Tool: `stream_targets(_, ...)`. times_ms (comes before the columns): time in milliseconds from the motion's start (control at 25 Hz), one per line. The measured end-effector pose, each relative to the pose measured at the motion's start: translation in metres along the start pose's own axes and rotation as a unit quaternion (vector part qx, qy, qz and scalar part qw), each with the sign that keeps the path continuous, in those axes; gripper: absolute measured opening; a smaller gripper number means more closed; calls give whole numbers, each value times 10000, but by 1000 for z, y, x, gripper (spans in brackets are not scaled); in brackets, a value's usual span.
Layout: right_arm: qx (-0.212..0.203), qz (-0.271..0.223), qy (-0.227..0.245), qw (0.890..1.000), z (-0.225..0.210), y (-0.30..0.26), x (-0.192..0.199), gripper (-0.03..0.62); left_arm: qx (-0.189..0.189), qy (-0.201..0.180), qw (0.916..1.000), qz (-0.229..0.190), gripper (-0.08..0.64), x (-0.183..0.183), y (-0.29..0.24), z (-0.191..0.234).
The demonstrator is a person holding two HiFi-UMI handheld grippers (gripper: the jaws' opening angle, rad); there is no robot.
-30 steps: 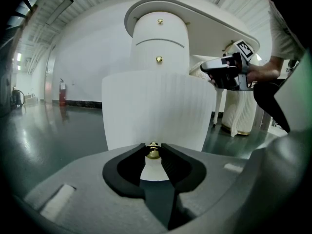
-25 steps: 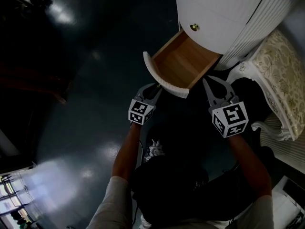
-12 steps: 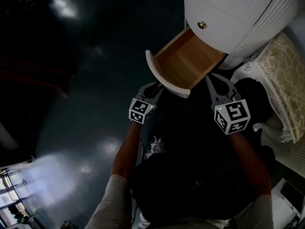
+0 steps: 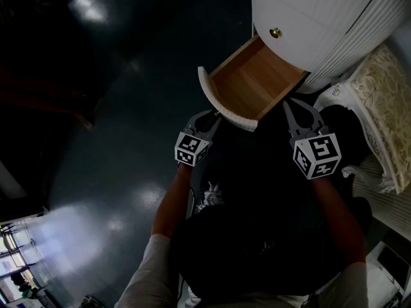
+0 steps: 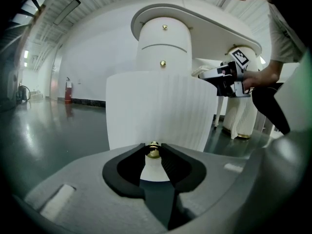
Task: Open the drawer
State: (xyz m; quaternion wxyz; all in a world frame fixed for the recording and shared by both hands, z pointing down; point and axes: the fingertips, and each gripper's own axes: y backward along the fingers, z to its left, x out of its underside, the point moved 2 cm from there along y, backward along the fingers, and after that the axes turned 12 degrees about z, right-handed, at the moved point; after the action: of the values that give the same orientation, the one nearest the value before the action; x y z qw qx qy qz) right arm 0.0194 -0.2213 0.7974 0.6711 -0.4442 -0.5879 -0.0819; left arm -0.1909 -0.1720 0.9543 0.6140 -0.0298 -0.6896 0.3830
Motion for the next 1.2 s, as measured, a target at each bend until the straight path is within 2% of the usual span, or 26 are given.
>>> stream_targets(280,-57,74,19,10000,4,-6,3,15,122,222,9996,-147,106,5,-2,1)
stream_targets(480,-186,155,39,9997,13,-11,6,15,47,298,9993,-213,106,5,-1,0)
stream_targets(720,-455,288,-350,9979,22,-15,17,15,3,394,9986,-357,106,6,0,2)
stream_targets(1080,-411,361,-433,9976,15,-13,26,15,-59,530,9974,-486,106,6,-1,-1)
stream_targets(1200,-454,481,-667,9956,14,-16,34,15,-75,606,9972,-441,106,8,-1,0)
